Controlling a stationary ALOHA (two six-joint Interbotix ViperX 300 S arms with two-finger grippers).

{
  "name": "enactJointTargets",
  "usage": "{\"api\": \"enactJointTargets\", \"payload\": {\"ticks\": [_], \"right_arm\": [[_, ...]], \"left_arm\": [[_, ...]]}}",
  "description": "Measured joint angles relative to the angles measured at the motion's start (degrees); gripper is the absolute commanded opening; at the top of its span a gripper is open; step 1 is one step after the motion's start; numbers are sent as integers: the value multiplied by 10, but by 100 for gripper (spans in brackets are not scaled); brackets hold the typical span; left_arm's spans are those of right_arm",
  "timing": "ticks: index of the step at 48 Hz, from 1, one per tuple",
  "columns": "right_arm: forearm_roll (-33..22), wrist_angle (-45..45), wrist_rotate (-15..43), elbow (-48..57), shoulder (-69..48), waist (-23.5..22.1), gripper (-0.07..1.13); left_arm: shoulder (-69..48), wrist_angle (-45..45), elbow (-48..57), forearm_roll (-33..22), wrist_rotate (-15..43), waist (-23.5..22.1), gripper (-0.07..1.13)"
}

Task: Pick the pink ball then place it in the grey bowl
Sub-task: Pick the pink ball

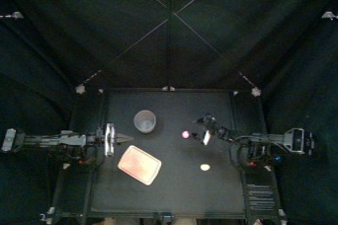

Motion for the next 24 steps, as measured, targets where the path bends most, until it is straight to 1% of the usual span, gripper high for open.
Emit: {"api": "enactJointTargets", "payload": {"ticks": [11, 20, 24], "right_arm": [[-3, 17, 0, -43, 133, -12, 105], [-18, 59, 0, -81, 207, -12, 105], [-20, 75, 0, -91, 221, -11, 105]], "left_arm": [[0, 0, 4, -1, 1, 1, 5], [0, 0, 12, -1, 1, 1, 5], [0, 0, 18, -1, 0, 2, 5]]}}
